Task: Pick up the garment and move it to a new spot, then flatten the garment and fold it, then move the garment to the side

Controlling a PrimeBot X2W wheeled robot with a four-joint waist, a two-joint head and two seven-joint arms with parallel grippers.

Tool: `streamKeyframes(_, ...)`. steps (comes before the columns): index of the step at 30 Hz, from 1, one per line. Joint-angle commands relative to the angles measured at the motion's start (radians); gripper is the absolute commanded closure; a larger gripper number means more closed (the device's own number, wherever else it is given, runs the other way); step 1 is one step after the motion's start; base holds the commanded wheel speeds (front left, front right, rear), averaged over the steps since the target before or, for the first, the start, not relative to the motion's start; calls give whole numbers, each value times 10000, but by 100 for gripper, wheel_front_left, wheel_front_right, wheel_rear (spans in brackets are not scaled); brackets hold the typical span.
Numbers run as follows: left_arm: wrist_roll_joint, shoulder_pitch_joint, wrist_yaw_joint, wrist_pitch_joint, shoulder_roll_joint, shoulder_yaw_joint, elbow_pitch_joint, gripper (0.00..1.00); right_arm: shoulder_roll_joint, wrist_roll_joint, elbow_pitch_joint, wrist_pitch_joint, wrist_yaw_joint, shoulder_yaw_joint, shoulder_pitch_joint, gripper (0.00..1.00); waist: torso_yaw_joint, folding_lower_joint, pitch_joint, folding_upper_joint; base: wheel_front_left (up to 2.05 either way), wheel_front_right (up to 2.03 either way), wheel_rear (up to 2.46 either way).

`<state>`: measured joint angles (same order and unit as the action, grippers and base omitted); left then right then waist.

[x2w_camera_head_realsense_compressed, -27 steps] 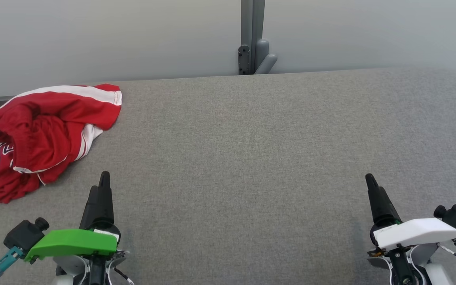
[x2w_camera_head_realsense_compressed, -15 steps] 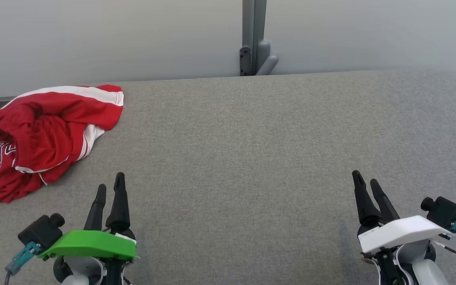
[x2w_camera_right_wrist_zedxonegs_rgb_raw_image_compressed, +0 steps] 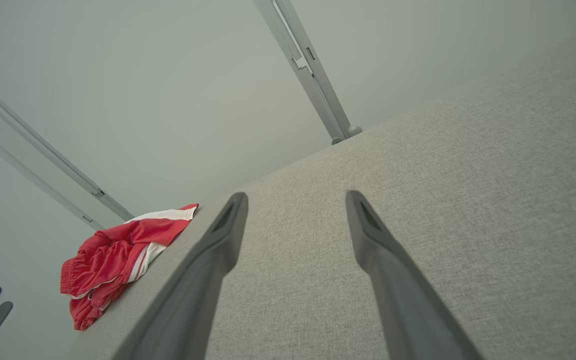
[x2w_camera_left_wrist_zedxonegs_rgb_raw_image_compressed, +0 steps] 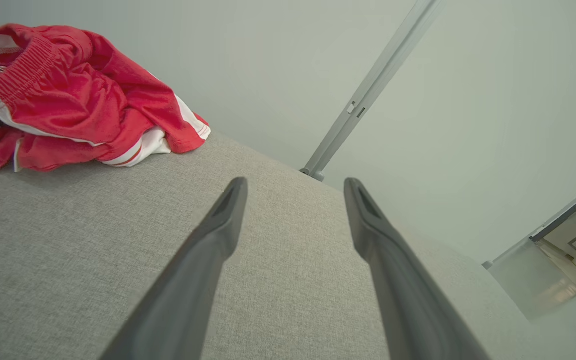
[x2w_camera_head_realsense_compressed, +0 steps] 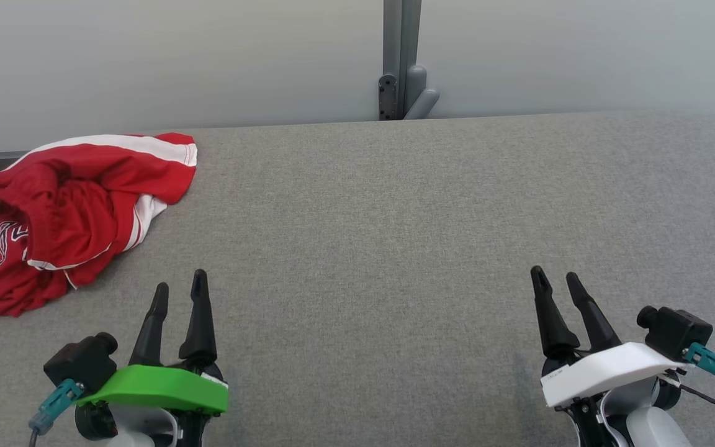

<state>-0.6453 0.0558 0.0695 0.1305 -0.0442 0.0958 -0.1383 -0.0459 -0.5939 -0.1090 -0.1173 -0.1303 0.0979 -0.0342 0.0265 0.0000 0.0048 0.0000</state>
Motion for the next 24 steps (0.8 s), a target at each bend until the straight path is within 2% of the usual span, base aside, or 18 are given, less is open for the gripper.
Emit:
streamKeyframes(1, 310, 44, -54, 79, -55, 25, 170, 0, -65, 246, 176, -97, -4, 37, -34, 0, 3, 0, 5, 0, 0, 0, 0)
streamKeyframes(15, 1596, -126, 269, 436, -64, 302, 357, 0, -31, 1325, 326, -485, -4, 207, 58, 0, 56, 0, 24, 0, 0, 0, 0)
streamKeyframes(24, 2445, -175, 298, 640, -70, 438, 445, 0, -33, 2184, 410, -706, -4, 308, 96, 0, 79, 0, 41, 0, 0, 0, 0)
